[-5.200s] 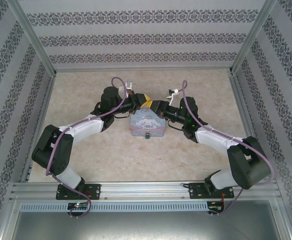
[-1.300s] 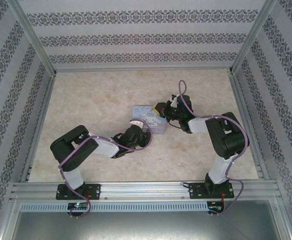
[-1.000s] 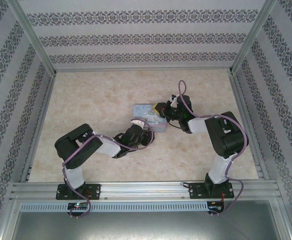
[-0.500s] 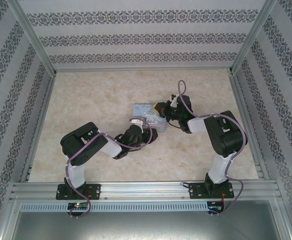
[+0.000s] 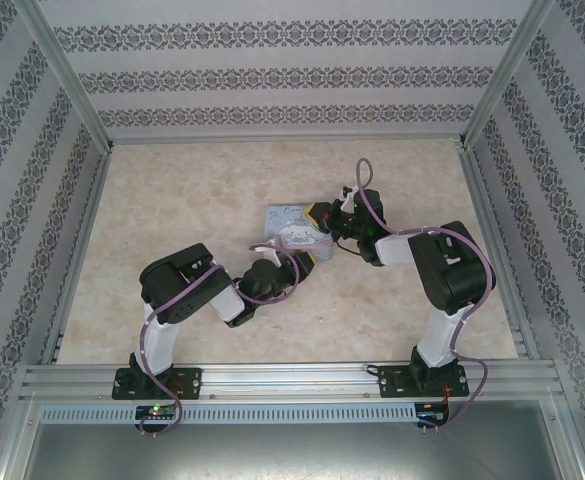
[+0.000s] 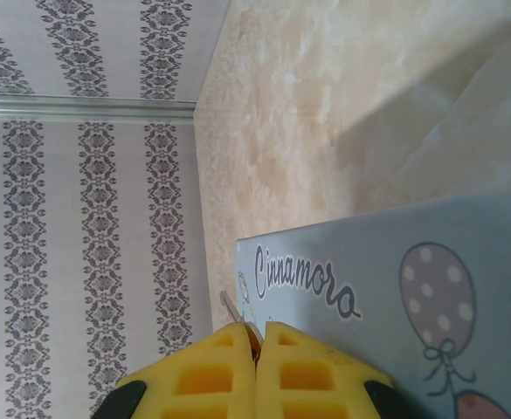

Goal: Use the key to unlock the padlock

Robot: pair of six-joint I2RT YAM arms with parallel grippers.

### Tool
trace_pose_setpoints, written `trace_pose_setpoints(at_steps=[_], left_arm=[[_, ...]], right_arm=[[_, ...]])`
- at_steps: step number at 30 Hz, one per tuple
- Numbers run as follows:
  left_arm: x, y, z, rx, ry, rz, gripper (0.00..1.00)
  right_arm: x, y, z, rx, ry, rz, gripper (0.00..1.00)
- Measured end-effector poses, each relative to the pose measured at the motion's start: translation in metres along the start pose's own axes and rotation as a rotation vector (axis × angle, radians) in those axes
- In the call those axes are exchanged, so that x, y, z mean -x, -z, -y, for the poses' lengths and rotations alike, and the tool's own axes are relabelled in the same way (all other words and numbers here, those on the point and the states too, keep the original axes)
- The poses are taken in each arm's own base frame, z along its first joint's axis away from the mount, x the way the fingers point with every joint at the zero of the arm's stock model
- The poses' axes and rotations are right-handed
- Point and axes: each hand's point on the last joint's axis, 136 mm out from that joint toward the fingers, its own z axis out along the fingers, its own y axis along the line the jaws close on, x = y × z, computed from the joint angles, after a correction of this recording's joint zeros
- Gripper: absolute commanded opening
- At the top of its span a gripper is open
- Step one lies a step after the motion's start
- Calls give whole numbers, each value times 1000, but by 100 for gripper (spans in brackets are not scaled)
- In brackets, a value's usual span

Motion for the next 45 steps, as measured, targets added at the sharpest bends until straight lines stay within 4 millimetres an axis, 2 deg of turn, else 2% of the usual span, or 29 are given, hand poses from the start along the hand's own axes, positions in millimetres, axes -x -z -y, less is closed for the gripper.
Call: trace_pose_setpoints(at_steps=[9, 19, 31, 34, 38, 42, 45], left_arm=[[-12, 5, 3, 8, 111, 20, 49], [-7, 6, -2, 29, 134, 59, 45], [-3, 6, -10, 62, 135, 75, 31], [-4, 5, -11, 65, 134, 77, 25], [-6, 2, -16, 73, 142, 74, 11], [-3, 0, -12, 58, 157, 78, 0], [-1, 1, -13, 68, 158, 76, 0]], right_arm=[[-2, -2, 7, -19, -13, -8, 0], [-3, -2, 7, -17, -13, -11, 0], [-2, -3, 8, -14, -11, -11, 0], [-2, -3, 7, -13, -10, -11, 0], [-2, -3, 7, -12, -10, -10, 0], [3, 0, 6, -13, -16, -7, 0], [9, 10, 0, -17, -24, -3, 0]])
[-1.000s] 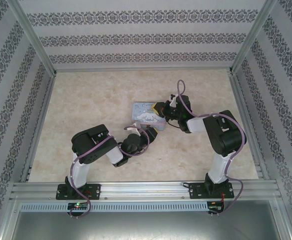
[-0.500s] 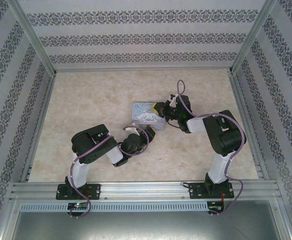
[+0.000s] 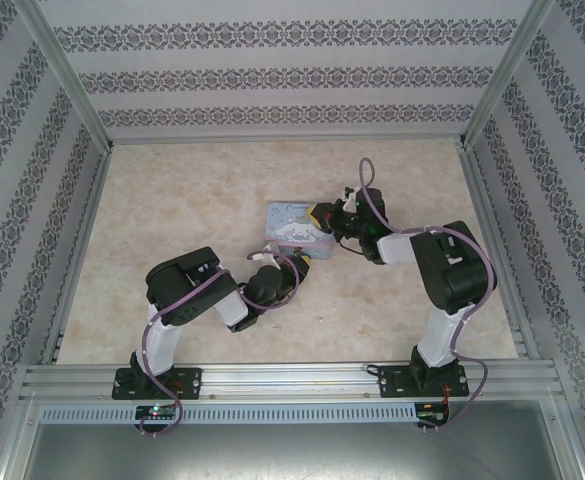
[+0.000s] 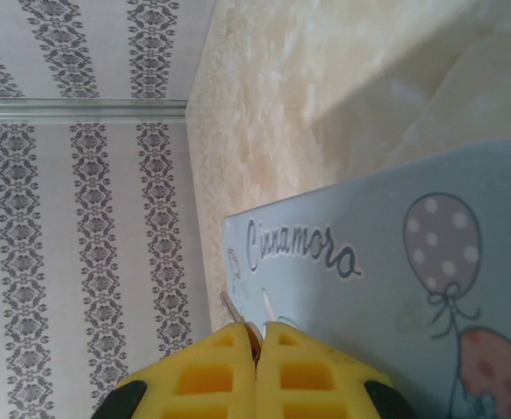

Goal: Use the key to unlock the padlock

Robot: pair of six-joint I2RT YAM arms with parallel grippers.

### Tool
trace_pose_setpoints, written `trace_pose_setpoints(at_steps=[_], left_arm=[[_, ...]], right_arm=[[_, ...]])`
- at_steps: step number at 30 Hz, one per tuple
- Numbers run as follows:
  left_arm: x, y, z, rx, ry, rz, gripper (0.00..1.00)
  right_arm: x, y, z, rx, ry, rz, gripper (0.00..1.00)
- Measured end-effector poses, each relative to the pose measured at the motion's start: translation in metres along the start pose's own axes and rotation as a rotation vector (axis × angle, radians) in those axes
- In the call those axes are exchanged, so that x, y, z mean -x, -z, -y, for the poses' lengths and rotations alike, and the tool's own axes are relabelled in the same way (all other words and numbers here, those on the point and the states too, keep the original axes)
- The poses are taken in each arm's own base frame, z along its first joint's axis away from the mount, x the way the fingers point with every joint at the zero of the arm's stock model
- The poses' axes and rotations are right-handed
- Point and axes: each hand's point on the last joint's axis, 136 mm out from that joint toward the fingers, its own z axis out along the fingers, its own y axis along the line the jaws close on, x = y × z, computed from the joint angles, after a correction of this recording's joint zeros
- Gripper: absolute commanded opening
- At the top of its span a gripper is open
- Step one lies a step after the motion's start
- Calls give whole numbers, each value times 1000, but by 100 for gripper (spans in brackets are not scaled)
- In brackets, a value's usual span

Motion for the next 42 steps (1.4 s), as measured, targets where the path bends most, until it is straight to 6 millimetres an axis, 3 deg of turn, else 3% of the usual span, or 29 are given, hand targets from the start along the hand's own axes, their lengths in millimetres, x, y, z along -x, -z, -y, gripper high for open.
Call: trace_pose_setpoints(at_steps=[6, 9, 18, 29, 34, 42], left_arm=[[3, 3, 0, 41, -15, -16, 0], [5, 7, 1, 57, -20, -22, 0], [16, 23, -3, 101, -32, -48, 0], [13, 23, 3, 89, -10, -173, 0], [14, 24, 19, 39, 8, -222, 0], [14, 26, 55, -53, 44, -272, 0]], right_arm=[[2, 45, -55, 95, 89, 36, 0], [-10, 68, -65, 125, 127, 32, 0], [-67, 98, -5, 27, 75, -77, 0], [-113, 103, 20, 8, 89, -208, 0], [-125, 107, 42, -30, 53, -231, 0], [-137, 101, 45, -52, 37, -249, 0]])
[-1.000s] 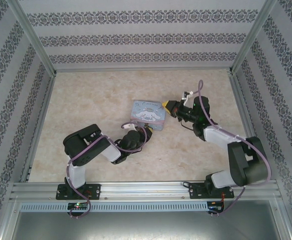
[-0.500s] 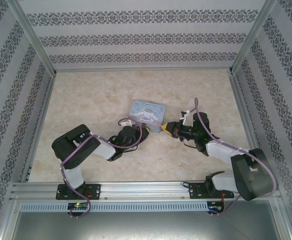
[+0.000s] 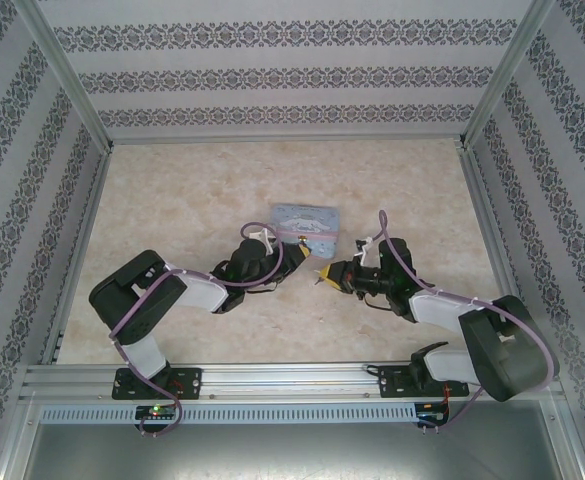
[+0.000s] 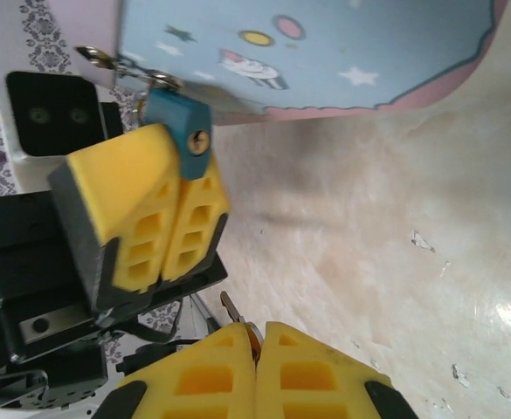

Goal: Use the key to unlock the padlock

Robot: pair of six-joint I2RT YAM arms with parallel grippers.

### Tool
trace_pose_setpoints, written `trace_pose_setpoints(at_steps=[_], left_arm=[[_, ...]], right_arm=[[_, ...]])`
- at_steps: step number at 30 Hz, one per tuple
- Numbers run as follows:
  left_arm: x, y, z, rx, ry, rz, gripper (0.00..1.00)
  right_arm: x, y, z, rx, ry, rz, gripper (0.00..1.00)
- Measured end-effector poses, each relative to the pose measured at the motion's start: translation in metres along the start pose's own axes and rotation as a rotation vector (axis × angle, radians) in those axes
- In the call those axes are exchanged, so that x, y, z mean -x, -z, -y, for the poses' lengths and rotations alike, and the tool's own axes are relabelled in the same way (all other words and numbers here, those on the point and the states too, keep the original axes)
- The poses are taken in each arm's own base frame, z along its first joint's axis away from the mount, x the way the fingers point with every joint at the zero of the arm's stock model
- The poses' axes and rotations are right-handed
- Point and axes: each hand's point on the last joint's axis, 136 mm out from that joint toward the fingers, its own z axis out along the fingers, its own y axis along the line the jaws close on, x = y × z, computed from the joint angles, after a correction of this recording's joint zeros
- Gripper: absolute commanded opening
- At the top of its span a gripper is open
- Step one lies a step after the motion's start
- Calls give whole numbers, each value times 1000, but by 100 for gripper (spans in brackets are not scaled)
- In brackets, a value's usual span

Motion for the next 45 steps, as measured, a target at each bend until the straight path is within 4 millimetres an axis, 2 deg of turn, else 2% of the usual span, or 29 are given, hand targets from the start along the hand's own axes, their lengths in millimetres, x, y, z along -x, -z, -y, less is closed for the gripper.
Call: trace_pose_setpoints(at_steps=[19, 28, 35, 45], left_arm=[[-2, -3, 5, -49, 106, -15, 0], [-4, -2, 3, -51, 119, -18, 0], [-4, -2, 2, -51, 119, -18, 0], [-3, -2, 2, -49, 120, -17, 0]], right_arm=[[12, -6, 9, -30, -57, 57, 0], [18, -6, 5, -27, -65, 77, 0], [30, -10, -10, -3, -44, 92, 0], [35, -15, -11, -7, -47, 93, 0]])
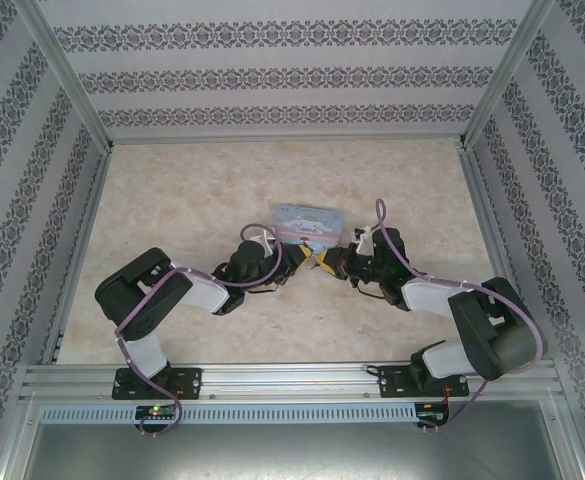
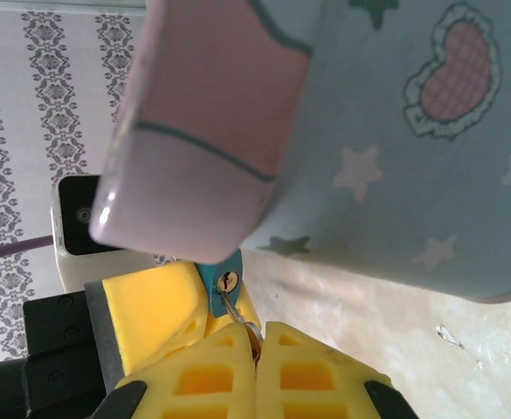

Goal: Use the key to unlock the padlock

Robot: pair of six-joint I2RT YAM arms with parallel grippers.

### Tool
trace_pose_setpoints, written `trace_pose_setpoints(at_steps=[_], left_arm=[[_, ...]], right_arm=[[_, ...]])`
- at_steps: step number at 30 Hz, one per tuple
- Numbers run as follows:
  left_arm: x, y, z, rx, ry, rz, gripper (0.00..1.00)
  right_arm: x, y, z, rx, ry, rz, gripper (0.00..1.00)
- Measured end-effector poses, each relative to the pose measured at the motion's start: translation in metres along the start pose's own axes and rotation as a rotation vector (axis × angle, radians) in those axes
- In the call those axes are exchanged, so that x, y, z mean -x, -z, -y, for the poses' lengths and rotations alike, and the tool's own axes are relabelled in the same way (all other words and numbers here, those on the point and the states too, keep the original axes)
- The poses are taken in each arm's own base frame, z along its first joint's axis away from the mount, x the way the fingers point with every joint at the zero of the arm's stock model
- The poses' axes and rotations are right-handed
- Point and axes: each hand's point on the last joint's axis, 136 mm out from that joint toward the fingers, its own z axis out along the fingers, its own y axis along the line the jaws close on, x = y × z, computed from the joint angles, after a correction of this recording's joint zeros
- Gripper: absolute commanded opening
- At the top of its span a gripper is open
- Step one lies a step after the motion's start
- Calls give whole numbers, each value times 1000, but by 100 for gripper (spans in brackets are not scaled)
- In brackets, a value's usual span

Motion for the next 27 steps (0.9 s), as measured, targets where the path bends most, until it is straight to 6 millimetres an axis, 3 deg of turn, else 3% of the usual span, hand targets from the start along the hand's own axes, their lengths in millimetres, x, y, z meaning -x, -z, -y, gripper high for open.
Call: trace_pose_setpoints(at_steps=[27], left_arm=[[0, 0, 0, -1, -1, 1, 0]], right_arm=[[5, -4, 2, -12, -23, 8, 0]])
